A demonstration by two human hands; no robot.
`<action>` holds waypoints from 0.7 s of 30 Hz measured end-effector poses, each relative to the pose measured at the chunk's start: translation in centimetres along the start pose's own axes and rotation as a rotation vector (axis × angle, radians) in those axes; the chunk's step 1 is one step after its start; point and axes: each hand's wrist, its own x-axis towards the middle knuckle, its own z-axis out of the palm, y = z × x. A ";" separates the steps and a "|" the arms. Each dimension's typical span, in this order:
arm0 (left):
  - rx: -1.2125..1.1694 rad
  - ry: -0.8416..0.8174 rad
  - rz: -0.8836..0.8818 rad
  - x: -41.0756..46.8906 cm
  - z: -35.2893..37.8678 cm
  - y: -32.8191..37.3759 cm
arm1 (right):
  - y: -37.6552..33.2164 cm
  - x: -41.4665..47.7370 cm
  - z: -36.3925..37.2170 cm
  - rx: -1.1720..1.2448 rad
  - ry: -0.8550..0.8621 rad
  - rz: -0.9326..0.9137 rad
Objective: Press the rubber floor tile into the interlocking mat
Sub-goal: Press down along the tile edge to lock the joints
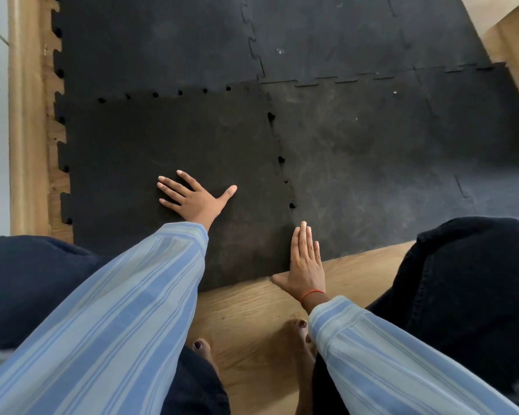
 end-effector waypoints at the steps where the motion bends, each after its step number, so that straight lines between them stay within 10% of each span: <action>1: -0.004 -0.004 -0.007 0.0 0.0 0.0 | -0.4 -0.4 0.3 0.017 0.006 0.032; 21: 0.017 -0.007 -0.038 0.8 0.7 0.2 | -3.4 6.0 -1.7 0.213 0.131 0.166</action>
